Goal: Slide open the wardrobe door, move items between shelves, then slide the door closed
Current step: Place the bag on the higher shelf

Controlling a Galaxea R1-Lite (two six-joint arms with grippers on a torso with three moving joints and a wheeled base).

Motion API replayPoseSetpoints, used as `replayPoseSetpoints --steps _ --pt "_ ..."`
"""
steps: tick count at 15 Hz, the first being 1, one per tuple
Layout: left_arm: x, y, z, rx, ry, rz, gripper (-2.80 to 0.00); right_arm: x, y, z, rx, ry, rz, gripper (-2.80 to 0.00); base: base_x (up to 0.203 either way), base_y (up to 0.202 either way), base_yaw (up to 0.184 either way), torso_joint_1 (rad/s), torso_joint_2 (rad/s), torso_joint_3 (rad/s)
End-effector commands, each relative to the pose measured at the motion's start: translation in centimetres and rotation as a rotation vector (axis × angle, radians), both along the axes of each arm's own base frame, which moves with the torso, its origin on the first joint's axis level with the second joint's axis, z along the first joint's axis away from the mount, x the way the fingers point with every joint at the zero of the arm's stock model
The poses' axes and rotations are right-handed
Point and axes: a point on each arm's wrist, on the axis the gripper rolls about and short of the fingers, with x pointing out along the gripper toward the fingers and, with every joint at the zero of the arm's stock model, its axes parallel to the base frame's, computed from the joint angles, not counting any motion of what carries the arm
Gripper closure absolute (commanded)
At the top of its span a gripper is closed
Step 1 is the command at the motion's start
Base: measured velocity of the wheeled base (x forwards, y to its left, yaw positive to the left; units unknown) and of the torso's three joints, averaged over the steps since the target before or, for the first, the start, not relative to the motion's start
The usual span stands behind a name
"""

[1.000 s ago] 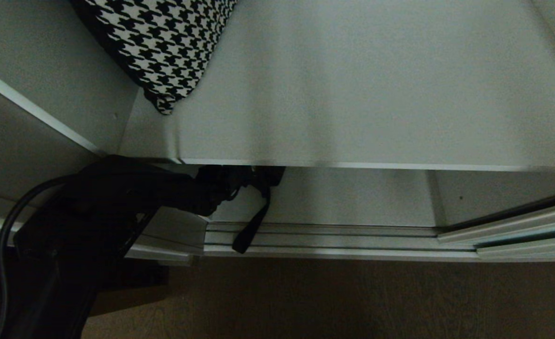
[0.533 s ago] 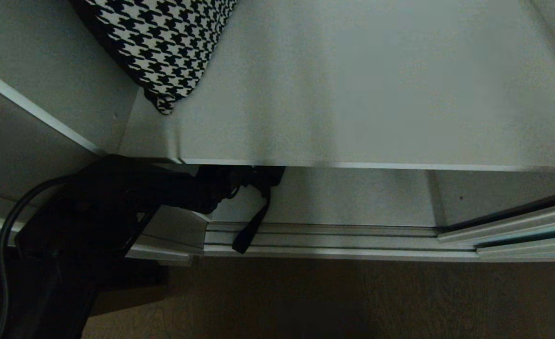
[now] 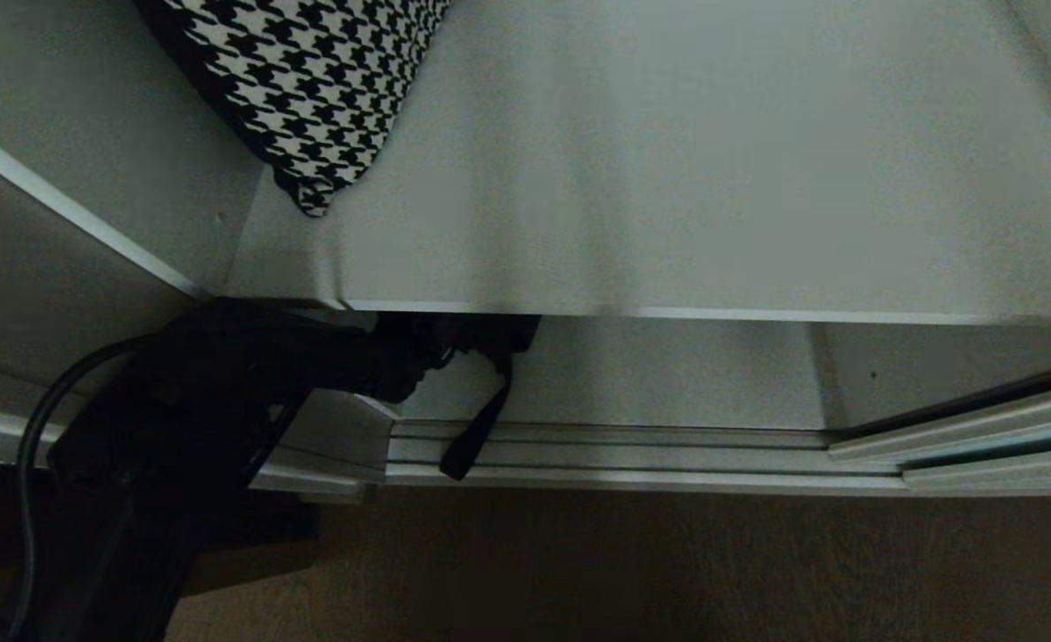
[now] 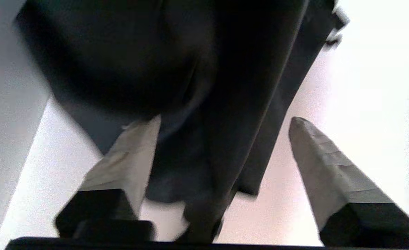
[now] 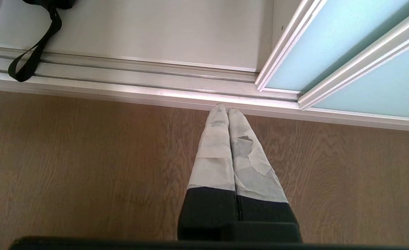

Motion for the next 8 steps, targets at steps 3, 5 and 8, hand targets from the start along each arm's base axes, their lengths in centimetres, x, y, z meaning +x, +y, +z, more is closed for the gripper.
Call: replayPoseSetpoints --steps 3,5,8 --pt "2.4 -0.8 -4.0 0.08 -0.079 0.002 -2.8 0.0 0.0 0.0 0.0 -0.002 0.001 0.0 0.0 0.0 0.0 0.0 0.0 0.0" --pt "2.7 -0.8 -5.1 0.102 -0.132 0.007 -2.8 0.0 0.0 0.0 0.0 -0.002 0.001 0.0 0.0 0.0 0.0 0.0 0.0 0.0" --pt "3.0 -0.3 -5.7 0.12 -0.143 -0.006 -2.8 0.0 0.0 0.0 0.0 -0.002 0.001 0.0 0.0 0.0 0.0 0.0 0.0 0.0"
